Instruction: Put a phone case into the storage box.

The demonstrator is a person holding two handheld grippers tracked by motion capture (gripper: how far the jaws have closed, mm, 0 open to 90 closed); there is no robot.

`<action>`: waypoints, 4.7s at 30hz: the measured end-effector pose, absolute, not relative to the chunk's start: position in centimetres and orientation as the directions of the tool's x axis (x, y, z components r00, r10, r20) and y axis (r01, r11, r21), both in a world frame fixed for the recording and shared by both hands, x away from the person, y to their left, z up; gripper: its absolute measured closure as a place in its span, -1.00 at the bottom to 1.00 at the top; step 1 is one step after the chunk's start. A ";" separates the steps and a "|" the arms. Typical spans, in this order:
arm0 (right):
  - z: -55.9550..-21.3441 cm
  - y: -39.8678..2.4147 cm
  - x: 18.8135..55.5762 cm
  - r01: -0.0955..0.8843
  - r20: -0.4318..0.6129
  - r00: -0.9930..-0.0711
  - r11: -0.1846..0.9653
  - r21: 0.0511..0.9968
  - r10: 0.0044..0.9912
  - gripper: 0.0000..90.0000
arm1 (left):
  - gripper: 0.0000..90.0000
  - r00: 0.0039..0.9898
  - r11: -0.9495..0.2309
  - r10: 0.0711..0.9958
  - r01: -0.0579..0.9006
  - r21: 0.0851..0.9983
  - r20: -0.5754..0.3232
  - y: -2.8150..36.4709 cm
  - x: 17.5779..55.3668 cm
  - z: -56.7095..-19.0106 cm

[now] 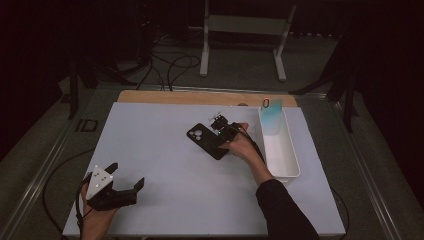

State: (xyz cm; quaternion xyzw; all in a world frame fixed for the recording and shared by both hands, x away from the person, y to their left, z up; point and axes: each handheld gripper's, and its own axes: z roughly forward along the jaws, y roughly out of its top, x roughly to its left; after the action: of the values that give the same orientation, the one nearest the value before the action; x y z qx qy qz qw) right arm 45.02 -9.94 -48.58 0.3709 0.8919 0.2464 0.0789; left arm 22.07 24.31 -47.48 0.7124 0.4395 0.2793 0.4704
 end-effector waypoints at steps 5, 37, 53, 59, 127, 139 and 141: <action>-49.1 -9.8 45.1 0.630 0.052 -0.712 0.605 0.487 0.700 -0.81 | -0.99 0.457 -0.172 0.889 0.364 0.915 -0.015 24.3 22.1 -47.5; -51.0 -9.4 45.3 0.664 0.058 -0.703 0.625 0.411 0.709 -0.79 | -0.99 0.456 -0.171 0.890 0.366 0.915 -0.016 24.3 22.0 -47.5; -51.0 -9.1 45.0 0.642 0.013 -0.718 0.655 0.398 0.696 -0.73 | -0.99 0.456 -0.172 0.890 0.366 0.915 -0.015 24.4 22.0 -47.5; -50.9 -8.9 44.7 0.649 0.005 -0.709 0.650 0.395 0.705 -0.68 | -0.99 0.455 -0.171 0.890 0.366 0.915 -0.016 24.3 22.0 -47.5; -43.1 -10.6 32.8 0.347 -0.030 -0.761 0.446 0.825 0.649 -0.67 | -0.98 0.498 -0.169 0.866 0.379 0.910 -0.047 21.9 22.9 -45.9; -42.3 -11.1 30.6 0.295 -0.031 -0.767 0.396 0.870 0.640 -0.67 | -0.97 0.550 -0.198 0.835 0.354 0.914 -0.032 19.2 24.0 -43.5; -42.1 -11.0 30.2 0.286 -0.032 -0.769 0.388 0.876 0.639 -0.67 | -0.97 0.564 -0.195 0.825 0.347 0.917 -0.038 18.7 24.1 -43.1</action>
State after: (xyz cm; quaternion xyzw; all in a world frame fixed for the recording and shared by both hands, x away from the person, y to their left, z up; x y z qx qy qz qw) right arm 30.21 -11.05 -42.13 0.2846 0.8121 0.4742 0.1859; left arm 24.11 18.74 -43.06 0.7340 0.3993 0.2422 0.4931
